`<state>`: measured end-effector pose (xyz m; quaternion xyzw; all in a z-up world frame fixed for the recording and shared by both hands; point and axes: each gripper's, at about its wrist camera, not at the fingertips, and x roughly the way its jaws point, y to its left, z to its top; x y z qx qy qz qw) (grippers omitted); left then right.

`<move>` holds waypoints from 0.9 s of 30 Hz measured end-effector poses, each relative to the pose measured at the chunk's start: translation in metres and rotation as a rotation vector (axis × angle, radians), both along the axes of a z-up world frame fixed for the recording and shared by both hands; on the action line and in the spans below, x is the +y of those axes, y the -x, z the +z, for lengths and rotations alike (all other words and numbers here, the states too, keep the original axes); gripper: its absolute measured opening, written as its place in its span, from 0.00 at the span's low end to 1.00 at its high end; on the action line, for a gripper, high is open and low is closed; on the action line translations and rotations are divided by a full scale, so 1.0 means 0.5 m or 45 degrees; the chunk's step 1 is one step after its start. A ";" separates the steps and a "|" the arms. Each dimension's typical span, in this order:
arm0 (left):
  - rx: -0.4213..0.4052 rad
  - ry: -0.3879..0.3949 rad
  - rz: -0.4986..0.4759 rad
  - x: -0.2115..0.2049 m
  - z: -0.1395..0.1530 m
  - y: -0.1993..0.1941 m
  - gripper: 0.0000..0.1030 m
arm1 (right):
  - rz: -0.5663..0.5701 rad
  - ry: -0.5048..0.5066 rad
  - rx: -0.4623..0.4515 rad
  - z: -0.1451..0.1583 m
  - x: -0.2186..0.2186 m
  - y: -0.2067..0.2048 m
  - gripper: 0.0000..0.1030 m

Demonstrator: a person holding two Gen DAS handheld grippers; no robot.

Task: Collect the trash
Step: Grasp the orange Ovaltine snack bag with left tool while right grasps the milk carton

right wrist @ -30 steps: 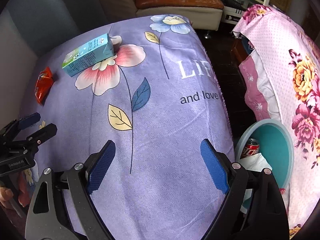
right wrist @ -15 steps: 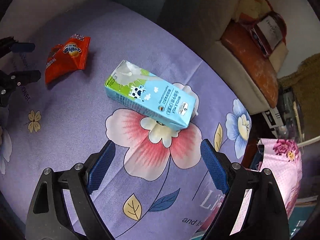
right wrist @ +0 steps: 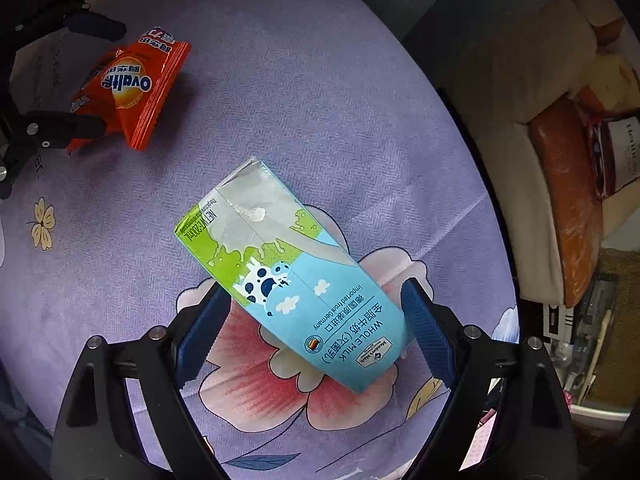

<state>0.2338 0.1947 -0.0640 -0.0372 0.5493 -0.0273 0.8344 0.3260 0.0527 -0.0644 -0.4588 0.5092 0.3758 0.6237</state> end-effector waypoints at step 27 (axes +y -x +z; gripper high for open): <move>-0.077 -0.134 -0.001 -0.069 -0.016 0.006 0.69 | -0.520 -0.190 0.008 -0.022 -0.065 -0.030 0.62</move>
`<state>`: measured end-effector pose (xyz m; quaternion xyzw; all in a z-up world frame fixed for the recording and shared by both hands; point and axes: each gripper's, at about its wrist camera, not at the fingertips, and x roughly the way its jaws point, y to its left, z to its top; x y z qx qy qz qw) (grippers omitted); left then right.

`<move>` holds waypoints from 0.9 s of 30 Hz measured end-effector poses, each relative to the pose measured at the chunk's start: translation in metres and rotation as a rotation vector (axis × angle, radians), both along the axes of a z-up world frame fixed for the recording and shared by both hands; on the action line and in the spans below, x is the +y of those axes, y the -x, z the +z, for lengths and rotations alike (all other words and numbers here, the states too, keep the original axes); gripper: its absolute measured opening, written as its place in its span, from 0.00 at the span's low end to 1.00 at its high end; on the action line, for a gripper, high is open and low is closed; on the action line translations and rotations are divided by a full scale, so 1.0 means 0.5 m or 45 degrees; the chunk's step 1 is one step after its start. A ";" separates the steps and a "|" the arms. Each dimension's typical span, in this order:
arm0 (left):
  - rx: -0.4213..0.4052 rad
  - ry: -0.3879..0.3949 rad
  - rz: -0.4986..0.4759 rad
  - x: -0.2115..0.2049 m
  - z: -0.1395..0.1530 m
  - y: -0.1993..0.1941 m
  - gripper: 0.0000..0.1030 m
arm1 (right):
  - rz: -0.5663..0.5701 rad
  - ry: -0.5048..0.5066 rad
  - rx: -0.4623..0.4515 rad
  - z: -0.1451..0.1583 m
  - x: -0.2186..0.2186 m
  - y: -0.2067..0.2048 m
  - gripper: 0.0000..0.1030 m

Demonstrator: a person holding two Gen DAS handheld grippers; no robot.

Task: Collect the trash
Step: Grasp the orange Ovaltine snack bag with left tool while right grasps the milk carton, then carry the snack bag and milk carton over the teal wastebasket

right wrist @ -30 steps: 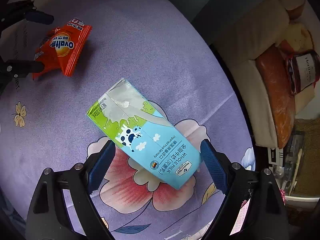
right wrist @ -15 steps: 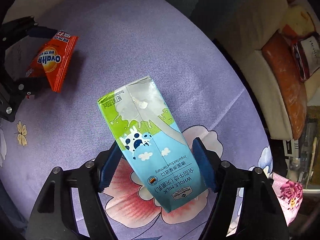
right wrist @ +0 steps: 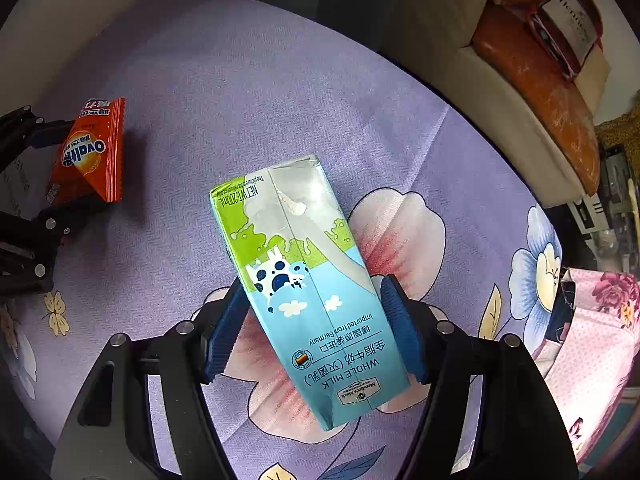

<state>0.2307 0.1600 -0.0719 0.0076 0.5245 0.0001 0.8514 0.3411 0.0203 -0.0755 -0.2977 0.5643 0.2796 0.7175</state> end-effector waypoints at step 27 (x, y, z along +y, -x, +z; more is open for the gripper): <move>-0.047 0.191 0.147 0.002 0.047 0.045 0.33 | -0.229 -0.210 -0.045 0.045 -0.076 0.077 0.62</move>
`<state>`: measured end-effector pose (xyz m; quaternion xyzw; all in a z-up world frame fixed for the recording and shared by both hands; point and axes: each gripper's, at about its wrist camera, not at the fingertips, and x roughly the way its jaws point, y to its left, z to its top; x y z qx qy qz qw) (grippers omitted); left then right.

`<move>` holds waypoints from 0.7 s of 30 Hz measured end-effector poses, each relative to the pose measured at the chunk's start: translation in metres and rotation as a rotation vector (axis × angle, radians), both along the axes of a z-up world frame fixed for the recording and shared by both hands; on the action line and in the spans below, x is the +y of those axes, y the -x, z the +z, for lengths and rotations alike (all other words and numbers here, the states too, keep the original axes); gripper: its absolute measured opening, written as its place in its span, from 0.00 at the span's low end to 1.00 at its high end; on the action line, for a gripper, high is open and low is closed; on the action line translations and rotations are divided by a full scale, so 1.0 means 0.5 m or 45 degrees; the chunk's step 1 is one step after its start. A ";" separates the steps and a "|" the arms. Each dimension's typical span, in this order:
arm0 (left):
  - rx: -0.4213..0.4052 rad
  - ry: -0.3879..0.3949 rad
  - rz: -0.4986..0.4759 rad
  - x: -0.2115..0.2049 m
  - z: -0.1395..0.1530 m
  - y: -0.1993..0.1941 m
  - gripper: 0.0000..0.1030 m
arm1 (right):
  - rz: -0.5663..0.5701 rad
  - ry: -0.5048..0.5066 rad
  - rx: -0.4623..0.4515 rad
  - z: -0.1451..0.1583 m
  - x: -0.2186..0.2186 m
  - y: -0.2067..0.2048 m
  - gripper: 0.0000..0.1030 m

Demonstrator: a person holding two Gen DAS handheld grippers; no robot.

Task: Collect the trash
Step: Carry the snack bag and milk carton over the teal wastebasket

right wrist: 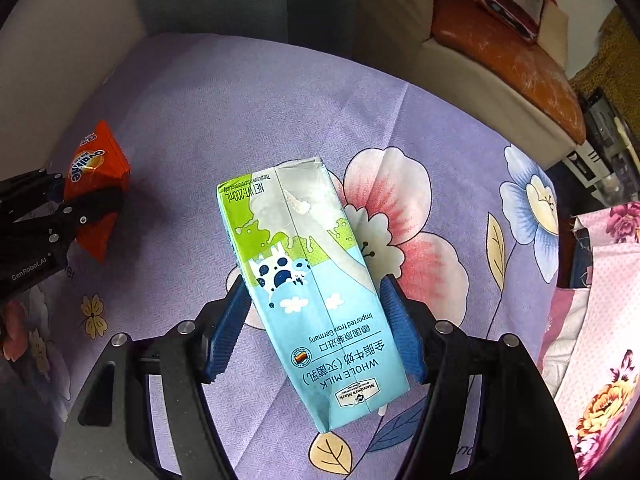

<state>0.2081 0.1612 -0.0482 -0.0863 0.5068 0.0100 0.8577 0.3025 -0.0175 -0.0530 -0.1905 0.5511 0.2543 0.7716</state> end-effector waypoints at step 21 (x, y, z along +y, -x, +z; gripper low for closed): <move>0.010 -0.002 -0.267 -0.315 0.043 0.156 0.33 | -0.504 -0.371 0.025 0.038 -0.350 0.281 0.62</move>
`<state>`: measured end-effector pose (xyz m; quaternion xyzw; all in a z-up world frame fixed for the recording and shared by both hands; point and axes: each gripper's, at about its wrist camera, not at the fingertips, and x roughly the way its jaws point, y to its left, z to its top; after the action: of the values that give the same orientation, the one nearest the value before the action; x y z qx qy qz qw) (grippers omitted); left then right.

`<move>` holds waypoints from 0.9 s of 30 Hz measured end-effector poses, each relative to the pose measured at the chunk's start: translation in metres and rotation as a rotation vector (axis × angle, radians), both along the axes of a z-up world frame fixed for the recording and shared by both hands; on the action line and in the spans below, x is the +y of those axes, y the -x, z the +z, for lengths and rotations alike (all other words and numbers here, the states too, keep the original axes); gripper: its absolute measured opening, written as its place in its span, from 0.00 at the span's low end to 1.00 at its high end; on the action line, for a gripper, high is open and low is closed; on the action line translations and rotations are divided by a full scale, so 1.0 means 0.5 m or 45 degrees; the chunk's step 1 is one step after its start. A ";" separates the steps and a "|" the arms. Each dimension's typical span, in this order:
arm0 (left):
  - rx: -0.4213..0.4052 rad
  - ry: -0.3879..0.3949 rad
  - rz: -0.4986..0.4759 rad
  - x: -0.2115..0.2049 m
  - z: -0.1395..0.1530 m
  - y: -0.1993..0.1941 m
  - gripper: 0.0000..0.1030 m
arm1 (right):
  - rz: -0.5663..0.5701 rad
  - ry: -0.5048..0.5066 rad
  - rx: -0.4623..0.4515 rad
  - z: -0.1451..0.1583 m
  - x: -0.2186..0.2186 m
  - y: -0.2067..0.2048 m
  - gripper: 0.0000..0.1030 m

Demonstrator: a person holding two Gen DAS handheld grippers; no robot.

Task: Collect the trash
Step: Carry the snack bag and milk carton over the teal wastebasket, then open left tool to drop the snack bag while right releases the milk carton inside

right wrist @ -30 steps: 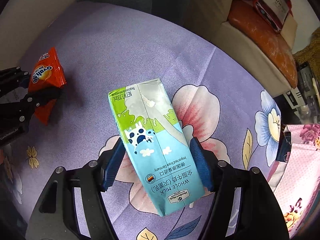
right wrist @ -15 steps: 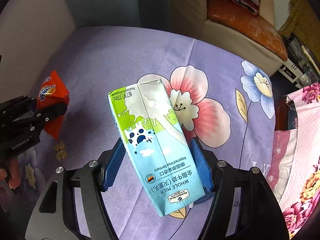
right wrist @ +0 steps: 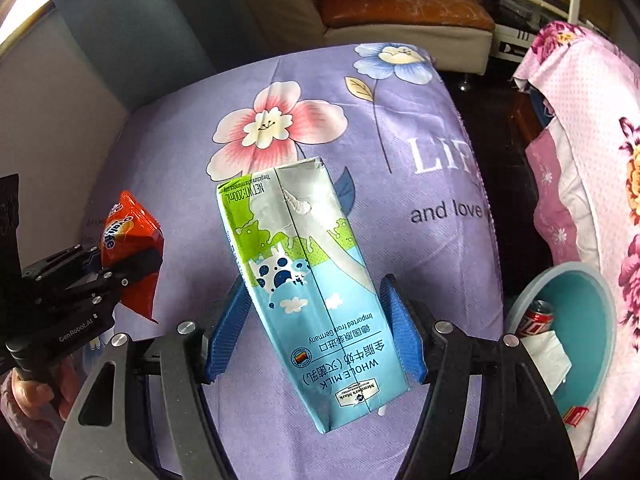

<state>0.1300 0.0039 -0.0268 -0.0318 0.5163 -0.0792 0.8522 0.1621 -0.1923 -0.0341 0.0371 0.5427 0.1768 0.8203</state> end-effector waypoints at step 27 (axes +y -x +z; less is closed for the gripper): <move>0.046 -0.076 -0.453 -0.524 -0.032 0.022 0.34 | -0.577 -0.140 -0.095 -0.024 -0.501 0.156 0.62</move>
<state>0.1188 -0.2582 -0.0428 0.0839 0.5311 -0.2129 0.8158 0.0842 -0.4428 -0.0460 0.1962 0.4794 0.0185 0.8552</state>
